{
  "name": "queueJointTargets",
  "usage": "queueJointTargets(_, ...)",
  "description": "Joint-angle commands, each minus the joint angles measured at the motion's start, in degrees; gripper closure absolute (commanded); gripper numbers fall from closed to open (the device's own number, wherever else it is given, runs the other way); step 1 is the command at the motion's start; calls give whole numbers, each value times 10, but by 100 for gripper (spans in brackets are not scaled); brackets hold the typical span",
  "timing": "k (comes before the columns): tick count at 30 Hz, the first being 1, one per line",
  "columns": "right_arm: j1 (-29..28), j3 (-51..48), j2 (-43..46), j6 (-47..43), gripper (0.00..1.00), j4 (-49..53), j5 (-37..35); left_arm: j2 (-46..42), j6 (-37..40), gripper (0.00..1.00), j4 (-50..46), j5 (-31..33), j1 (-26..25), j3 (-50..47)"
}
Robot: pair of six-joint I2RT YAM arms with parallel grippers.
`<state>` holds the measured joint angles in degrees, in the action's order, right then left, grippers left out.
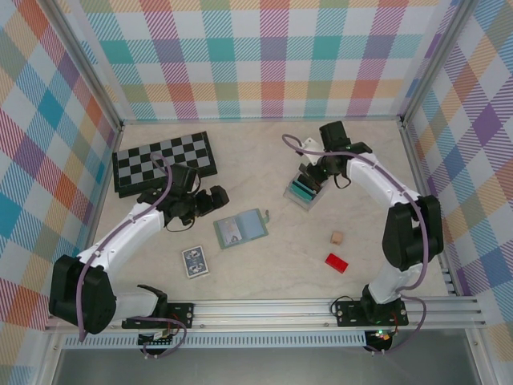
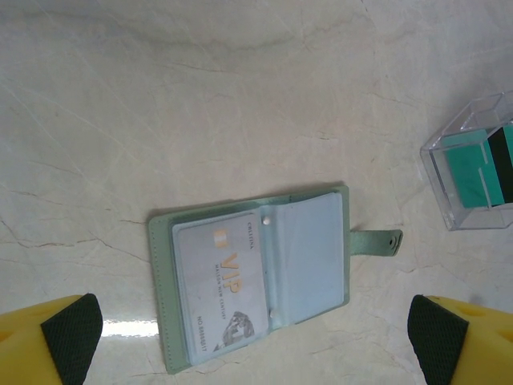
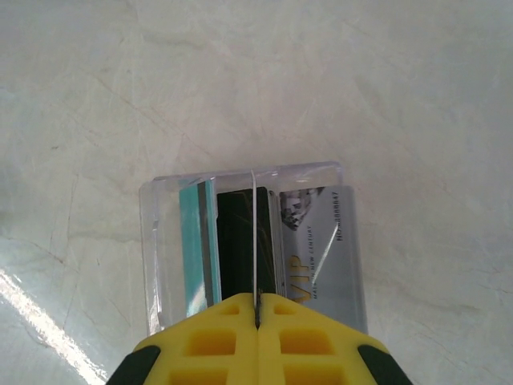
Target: Take the credit cards out of the card holder
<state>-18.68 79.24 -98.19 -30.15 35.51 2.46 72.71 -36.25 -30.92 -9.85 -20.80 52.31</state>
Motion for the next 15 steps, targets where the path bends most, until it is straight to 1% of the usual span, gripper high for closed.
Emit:
queueJointTargets(1, 4, 20, -13, -44, 100, 31, 38, 2, 1, 0, 14, 6, 8, -7)
queueJointTargets(5, 4, 27, -29, -66, 100, 48, 18, 13, 1, 0, 17, 45, 8, -4)
queueJointTargets(11, 5, 41, -53, -92, 100, 68, -25, 22, -19, 0, 78, 59, 8, -34)
queueJointTargets(15, 5, 43, -52, -97, 100, 63, -27, 30, -29, 0, 91, 61, 8, -40)
